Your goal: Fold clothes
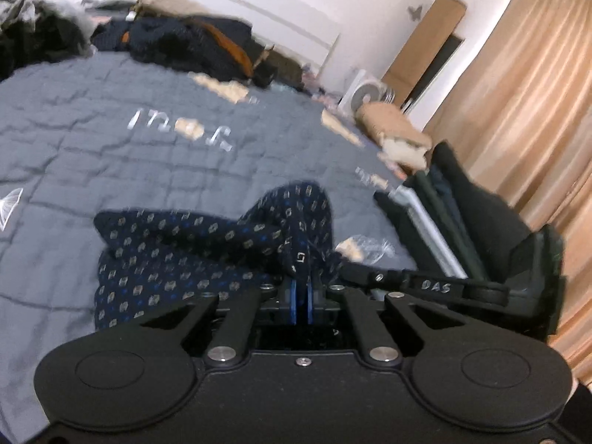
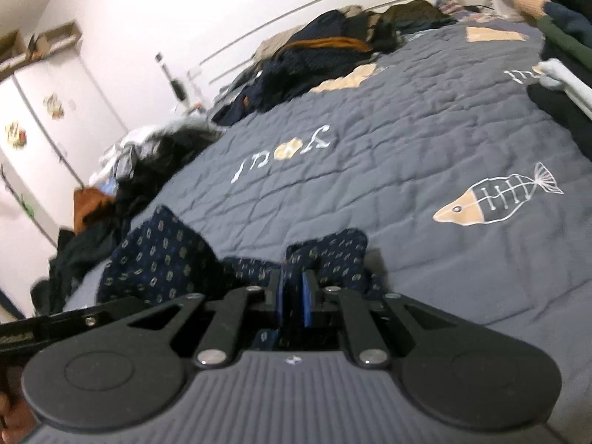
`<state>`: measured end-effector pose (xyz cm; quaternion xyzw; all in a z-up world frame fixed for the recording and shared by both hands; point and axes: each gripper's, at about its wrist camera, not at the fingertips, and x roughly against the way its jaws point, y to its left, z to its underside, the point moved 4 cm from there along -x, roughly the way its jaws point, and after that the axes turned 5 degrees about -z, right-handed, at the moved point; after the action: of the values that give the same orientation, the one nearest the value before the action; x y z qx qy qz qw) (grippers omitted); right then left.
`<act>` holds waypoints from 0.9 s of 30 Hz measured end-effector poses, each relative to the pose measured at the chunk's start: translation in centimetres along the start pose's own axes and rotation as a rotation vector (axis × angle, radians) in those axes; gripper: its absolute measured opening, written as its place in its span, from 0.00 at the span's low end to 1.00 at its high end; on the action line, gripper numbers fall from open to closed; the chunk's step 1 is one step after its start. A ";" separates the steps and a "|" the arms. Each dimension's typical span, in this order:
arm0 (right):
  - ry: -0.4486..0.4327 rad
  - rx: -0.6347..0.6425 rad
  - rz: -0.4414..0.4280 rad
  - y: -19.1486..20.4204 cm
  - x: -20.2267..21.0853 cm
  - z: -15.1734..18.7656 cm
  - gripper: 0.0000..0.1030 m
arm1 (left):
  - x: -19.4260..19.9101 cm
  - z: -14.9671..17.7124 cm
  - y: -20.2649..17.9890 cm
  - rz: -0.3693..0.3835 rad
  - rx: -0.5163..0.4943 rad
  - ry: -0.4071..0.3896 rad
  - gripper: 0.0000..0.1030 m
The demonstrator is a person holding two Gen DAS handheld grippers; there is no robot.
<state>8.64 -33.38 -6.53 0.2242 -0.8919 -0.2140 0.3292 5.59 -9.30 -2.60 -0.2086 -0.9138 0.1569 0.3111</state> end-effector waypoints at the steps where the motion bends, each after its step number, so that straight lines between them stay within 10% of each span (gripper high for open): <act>1: 0.007 -0.014 -0.013 -0.1 0.2 -0.2 0.13 | 0.2 -0.3 -0.7 0.000 -0.018 -0.013 0.05; 13: 0.044 -0.103 -0.187 -1.5 5.5 -2.2 0.33 | -5.9 -0.3 -5.9 -0.080 -0.097 0.071 0.05; 27: 0.339 0.104 -0.227 1.1 4.3 5.8 0.41 | -8.9 -0.4 -3.9 -0.125 -0.003 0.183 0.15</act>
<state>1.49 -33.45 -7.88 0.3726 -0.8027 -0.1626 0.4364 11.12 -16.88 -5.11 -0.1650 -0.8932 0.1162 0.4019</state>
